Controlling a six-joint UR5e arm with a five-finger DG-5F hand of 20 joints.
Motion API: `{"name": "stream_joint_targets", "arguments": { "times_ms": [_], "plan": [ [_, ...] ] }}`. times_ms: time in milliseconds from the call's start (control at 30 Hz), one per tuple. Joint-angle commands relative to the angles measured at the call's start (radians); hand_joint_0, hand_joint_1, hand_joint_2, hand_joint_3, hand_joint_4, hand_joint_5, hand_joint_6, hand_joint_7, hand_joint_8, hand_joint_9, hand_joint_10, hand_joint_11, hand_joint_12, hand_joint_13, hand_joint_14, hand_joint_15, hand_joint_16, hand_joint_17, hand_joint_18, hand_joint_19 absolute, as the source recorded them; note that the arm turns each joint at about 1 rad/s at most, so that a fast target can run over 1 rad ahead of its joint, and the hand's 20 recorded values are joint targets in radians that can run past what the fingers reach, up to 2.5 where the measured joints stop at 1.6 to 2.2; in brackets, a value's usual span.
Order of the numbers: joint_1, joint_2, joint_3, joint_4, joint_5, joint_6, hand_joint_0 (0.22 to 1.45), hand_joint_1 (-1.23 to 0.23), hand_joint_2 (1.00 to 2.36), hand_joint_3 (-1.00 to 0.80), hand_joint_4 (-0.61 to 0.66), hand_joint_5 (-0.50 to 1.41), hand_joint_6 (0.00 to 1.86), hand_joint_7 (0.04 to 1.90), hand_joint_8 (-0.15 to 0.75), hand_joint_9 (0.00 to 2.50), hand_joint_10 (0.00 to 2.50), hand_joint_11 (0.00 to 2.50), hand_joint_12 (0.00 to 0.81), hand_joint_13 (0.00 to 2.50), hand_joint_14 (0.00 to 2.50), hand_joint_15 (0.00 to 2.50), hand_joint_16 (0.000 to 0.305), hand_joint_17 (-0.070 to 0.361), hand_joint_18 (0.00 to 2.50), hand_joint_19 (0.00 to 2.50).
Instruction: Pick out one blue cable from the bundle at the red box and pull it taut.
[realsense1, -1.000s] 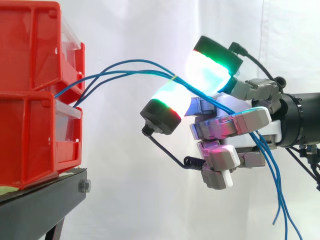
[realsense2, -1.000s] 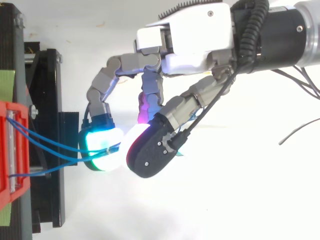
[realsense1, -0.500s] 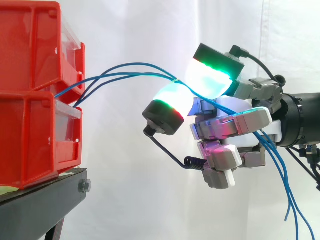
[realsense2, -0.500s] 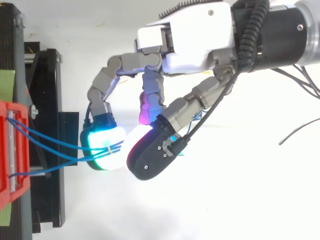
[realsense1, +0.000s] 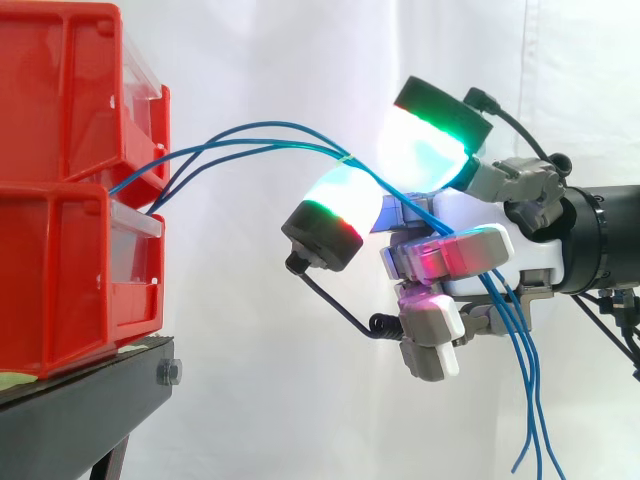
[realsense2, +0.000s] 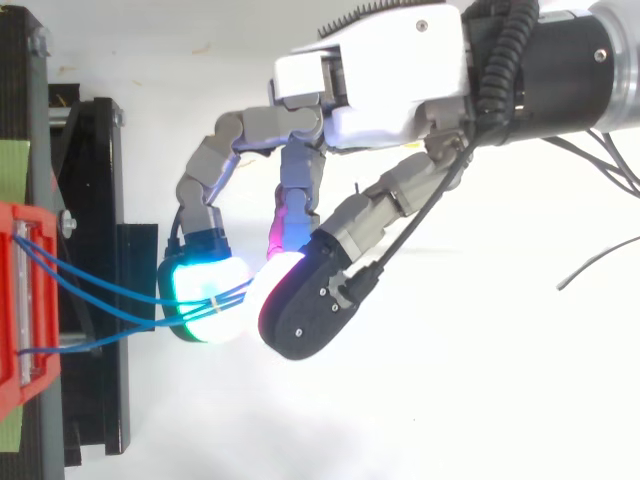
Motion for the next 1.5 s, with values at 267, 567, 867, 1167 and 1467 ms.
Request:
{"name": "stream_joint_targets", "arguments": {
  "times_ms": [267,567,867,1167,1467],
  "plan": [
    [-0.002,0.000,0.000,-0.001,-0.001,-0.002,0.59,-0.68,1.01,-0.34,-0.02,-0.06,0.92,0.80,0.274,1.48,0.03,0.76,0.352,1.15,0.02,0.47,0.042,0.093,0.99,0.61],
    [-0.004,0.000,0.002,0.004,-0.005,0.000,0.59,-0.81,1.02,-0.15,-0.08,-0.03,0.91,0.87,0.283,1.57,0.03,0.74,0.370,1.23,0.02,0.46,0.045,0.102,1.09,0.56],
    [-0.004,0.000,0.002,0.001,-0.005,-0.002,0.59,-0.82,1.02,-0.14,-0.07,-0.02,0.91,0.86,0.281,1.57,0.03,0.73,0.377,1.23,0.02,0.45,0.048,0.107,1.11,0.55],
    [-0.005,0.000,0.000,-0.001,-0.005,-0.002,0.60,-0.84,1.02,-0.16,-0.02,-0.03,0.91,0.90,0.261,1.51,0.03,0.75,0.357,1.12,0.02,0.44,0.044,0.099,1.02,0.56],
    [-0.005,0.000,0.000,0.004,-0.005,-0.003,0.68,-0.93,1.02,-0.21,0.04,-0.05,0.92,0.92,0.246,1.42,0.03,0.77,0.338,1.04,0.02,0.44,0.040,0.090,0.93,0.54]
  ]
}}
